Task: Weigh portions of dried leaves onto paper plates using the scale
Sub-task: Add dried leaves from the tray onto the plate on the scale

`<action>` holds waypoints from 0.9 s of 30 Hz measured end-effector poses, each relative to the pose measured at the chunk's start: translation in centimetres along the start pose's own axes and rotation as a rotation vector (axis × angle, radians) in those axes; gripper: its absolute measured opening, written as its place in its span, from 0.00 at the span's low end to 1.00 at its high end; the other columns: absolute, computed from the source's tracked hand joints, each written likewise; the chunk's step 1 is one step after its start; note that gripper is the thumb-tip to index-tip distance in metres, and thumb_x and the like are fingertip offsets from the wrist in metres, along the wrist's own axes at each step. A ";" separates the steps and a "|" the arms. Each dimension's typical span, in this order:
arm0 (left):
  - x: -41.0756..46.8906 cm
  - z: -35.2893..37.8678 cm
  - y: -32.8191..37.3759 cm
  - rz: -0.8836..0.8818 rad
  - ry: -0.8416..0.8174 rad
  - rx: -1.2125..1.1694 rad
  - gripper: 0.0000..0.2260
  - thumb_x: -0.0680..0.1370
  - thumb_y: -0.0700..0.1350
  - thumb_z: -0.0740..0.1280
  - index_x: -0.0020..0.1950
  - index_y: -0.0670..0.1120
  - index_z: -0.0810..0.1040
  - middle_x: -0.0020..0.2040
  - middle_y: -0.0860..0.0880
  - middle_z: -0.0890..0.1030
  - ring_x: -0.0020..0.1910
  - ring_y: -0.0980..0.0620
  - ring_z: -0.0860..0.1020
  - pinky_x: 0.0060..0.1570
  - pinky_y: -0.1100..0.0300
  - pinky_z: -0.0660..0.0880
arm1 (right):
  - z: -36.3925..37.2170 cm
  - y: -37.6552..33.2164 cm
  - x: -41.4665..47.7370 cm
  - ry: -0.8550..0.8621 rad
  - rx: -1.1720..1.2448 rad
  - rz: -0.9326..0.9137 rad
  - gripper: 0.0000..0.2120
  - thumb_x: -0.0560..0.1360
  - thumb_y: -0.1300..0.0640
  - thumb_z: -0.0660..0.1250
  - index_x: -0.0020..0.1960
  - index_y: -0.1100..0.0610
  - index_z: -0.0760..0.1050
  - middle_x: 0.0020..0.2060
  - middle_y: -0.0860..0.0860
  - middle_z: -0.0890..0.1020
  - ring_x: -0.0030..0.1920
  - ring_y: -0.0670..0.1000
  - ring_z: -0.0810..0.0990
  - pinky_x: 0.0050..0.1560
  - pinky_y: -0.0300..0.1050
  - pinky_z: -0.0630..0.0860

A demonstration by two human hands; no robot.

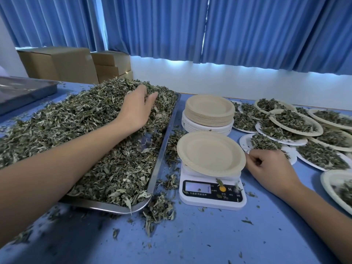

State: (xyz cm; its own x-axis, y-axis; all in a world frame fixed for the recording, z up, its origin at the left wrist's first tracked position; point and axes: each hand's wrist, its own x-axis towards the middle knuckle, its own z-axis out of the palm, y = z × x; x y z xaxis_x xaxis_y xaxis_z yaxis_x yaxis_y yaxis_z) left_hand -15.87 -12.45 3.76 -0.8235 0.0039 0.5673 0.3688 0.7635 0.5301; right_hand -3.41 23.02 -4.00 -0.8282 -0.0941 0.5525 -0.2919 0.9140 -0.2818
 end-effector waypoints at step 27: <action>4.4 0.5 4.3 -0.444 0.194 -0.493 0.21 0.85 0.51 0.59 0.35 0.49 0.58 0.32 0.52 0.60 0.30 0.52 0.58 0.34 0.56 0.58 | -0.2 -0.1 0.0 -0.045 0.019 0.047 0.25 0.79 0.55 0.67 0.28 0.51 0.58 0.20 0.47 0.62 0.25 0.49 0.61 0.29 0.46 0.61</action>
State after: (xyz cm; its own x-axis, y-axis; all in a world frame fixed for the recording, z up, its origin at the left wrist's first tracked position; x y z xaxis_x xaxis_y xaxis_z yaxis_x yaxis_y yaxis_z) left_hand -18.20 -8.84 8.20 -0.8670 -0.3916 0.3081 0.2051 0.2829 0.9370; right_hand -3.24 22.98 -3.83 -0.8616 -0.0690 0.5028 -0.2605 0.9104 -0.3215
